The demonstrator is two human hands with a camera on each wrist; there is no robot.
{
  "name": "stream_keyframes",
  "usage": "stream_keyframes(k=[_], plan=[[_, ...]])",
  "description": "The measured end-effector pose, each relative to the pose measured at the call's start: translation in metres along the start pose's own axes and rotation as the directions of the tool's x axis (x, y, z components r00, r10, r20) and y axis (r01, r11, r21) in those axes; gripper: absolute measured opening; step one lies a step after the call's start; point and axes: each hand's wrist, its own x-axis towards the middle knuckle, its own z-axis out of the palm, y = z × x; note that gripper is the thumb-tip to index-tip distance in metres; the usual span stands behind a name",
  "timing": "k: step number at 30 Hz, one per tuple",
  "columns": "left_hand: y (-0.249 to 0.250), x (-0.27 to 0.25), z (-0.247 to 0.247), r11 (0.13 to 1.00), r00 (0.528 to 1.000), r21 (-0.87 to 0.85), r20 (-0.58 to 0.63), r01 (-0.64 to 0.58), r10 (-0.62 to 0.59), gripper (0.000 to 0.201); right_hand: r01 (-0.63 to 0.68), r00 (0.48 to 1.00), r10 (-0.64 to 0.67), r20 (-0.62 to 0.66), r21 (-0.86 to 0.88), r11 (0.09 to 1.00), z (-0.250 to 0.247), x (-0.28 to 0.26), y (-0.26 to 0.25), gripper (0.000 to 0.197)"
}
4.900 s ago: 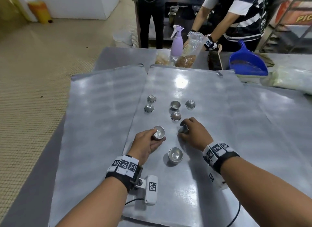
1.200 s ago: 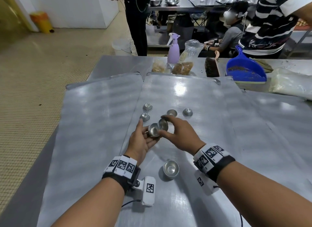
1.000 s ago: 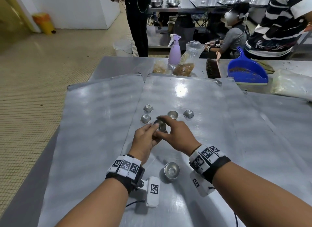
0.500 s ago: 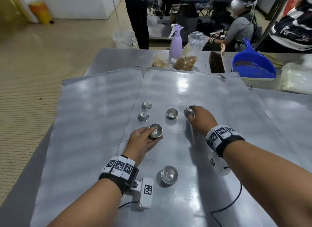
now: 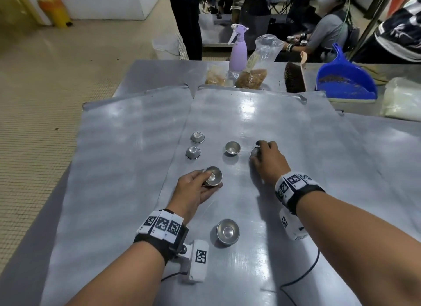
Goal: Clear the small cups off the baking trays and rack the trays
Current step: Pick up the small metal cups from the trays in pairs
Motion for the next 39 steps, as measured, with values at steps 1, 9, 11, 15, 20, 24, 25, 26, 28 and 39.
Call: stream_keyframes(k=[1,9,11,15,20,24,25,26,28,39], plan=[[0.0,-0.002,0.0,1.0,1.0,0.004,-0.001,0.0,0.0,0.02,-0.002,1.0,0.003,-0.023,0.04,0.999,-0.001,-0.006,0.0,0.045],[-0.003,-0.026,-0.003,0.998,1.0,0.057,-0.014,-0.013,0.014,0.017,0.014,1.0,-0.012,-0.022,0.091,0.996,-0.002,-0.064,0.004,0.013],[-0.004,-0.033,-0.005,0.997,1.0,0.07,-0.02,-0.022,0.023,0.014,0.014,1.0,-0.013,-0.012,0.065,0.998,-0.002,-0.077,0.005,0.014],[-0.007,-0.042,-0.008,0.993,0.999,0.113,-0.033,-0.03,0.034,0.018,0.01,1.0,-0.01,0.0,0.068,0.998,-0.004,-0.095,0.005,0.022],[-0.012,-0.05,-0.011,0.991,0.998,0.122,-0.028,-0.049,0.053,0.015,-0.015,0.999,0.011,0.037,0.1,0.995,-0.006,-0.106,0.005,0.054],[-0.011,-0.054,-0.012,0.988,0.998,0.144,-0.026,-0.054,0.059,0.015,-0.048,0.996,0.042,0.077,0.076,0.996,-0.01,-0.111,0.005,0.066],[-0.01,-0.054,-0.011,0.988,0.998,0.147,-0.029,-0.051,0.056,0.016,-0.052,0.996,0.048,0.077,0.06,0.997,-0.012,-0.112,0.004,0.066],[-0.008,-0.054,-0.011,0.989,0.998,0.143,-0.03,-0.047,0.051,0.016,-0.046,0.996,0.042,0.073,0.049,0.998,-0.014,-0.112,0.002,0.063],[-0.004,-0.053,-0.009,0.99,0.999,0.137,-0.029,-0.036,0.041,0.013,0.007,0.999,-0.011,0.049,0.067,0.998,-0.022,-0.112,-0.009,0.048],[0.023,-0.048,0.012,0.998,1.0,-0.065,0.008,-0.025,0.025,0.024,0.328,0.939,-0.342,0.041,0.203,0.923,-0.029,-0.099,-0.093,0.055]])
